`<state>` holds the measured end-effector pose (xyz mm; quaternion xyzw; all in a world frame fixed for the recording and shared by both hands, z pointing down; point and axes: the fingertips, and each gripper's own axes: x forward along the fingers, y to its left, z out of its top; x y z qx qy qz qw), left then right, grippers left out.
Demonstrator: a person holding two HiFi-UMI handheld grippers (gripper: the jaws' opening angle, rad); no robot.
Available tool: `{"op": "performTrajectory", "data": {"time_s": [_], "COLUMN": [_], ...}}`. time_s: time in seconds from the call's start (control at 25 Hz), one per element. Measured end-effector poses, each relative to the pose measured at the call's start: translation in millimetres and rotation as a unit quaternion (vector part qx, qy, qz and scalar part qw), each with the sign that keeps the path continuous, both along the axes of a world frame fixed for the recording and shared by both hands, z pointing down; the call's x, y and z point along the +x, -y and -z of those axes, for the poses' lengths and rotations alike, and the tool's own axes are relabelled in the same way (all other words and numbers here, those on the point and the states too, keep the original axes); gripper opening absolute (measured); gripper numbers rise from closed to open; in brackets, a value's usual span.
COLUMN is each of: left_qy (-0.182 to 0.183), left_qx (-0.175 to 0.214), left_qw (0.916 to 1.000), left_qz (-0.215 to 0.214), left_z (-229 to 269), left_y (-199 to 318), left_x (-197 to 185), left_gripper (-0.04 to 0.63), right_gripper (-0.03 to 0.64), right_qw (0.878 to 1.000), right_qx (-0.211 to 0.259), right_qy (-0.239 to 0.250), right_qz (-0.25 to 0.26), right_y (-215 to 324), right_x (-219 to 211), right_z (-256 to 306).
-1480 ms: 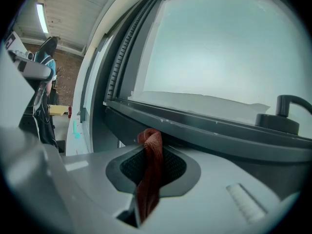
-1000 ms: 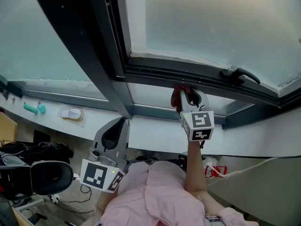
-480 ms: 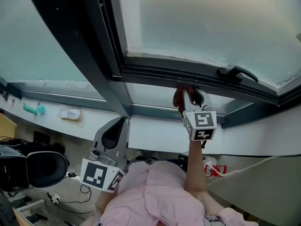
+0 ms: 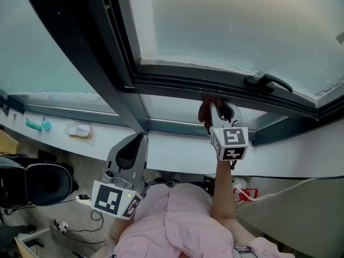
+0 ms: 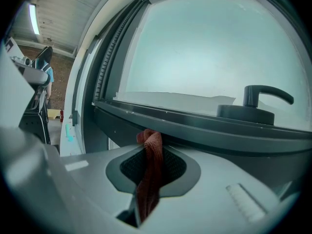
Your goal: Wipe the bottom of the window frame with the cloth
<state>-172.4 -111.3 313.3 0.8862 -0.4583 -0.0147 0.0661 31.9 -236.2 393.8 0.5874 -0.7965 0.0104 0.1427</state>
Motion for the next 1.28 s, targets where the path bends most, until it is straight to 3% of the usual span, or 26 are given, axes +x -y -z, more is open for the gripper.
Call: {"op": "performTrajectory", "data": {"time_s": [0.84,1.28], "left_qy": [0.003,0.003], "left_qx": [0.001,0.000], "left_qw": [0.9998,0.9996], "left_qz": [-0.017,-0.029], "left_z": [-1,-2], "left_y": [1,-1], "left_x": [32,54], "left_gripper": [-0.002,-0.002], "right_gripper": [0.049,0.051], "right_qw": [1.000,0.999], "right_qx": [0.001,0.003], "right_qy": [-0.001,-0.002], "right_qz": [-0.014,-0.048], "right_y": [-6,-14], "right_x": [37,83], "right_z": [-1,-1]}}
